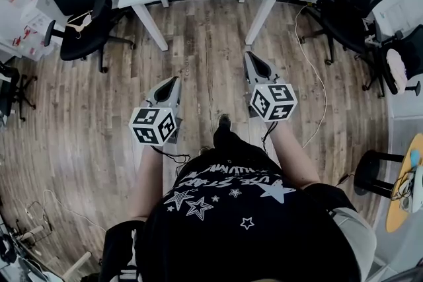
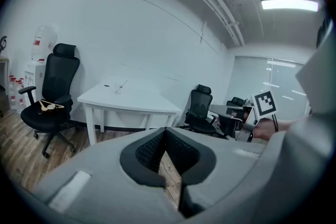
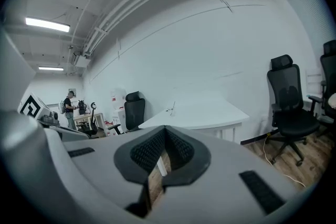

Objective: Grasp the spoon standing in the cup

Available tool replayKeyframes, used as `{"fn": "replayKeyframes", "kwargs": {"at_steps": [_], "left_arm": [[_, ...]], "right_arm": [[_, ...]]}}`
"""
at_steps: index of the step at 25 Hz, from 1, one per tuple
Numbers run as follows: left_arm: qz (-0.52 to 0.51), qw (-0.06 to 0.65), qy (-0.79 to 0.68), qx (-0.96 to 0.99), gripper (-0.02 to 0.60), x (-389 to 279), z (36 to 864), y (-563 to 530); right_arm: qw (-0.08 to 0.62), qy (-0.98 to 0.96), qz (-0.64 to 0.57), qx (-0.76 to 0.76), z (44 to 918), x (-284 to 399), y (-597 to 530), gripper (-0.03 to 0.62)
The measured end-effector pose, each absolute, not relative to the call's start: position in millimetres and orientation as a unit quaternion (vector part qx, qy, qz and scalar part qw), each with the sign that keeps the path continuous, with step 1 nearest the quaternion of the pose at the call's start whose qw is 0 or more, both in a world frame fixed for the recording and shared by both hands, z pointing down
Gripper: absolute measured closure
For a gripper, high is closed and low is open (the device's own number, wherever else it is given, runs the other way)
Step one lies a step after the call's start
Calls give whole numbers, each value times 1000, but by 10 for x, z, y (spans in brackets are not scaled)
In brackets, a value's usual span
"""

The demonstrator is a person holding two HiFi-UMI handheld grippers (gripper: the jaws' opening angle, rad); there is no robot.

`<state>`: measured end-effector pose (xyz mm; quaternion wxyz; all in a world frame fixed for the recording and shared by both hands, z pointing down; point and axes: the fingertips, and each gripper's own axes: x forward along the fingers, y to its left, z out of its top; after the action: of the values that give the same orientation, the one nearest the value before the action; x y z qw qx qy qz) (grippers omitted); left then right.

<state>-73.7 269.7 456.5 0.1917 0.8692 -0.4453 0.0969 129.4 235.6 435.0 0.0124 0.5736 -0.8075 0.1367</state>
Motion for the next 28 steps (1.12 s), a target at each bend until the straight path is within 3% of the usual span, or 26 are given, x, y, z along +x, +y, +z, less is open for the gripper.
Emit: {"fn": "replayKeyframes", "kwargs": {"at_steps": [17,28], "left_arm": [[87,187,-498,842,577,-442,4492,1537],[81,171,-499,846,577,-102,4280,1203]], "right_arm": [[-4,-825,151,544,4392,1735,962,585],[-21,-824,164,542,4302,1996,733,585]]}}
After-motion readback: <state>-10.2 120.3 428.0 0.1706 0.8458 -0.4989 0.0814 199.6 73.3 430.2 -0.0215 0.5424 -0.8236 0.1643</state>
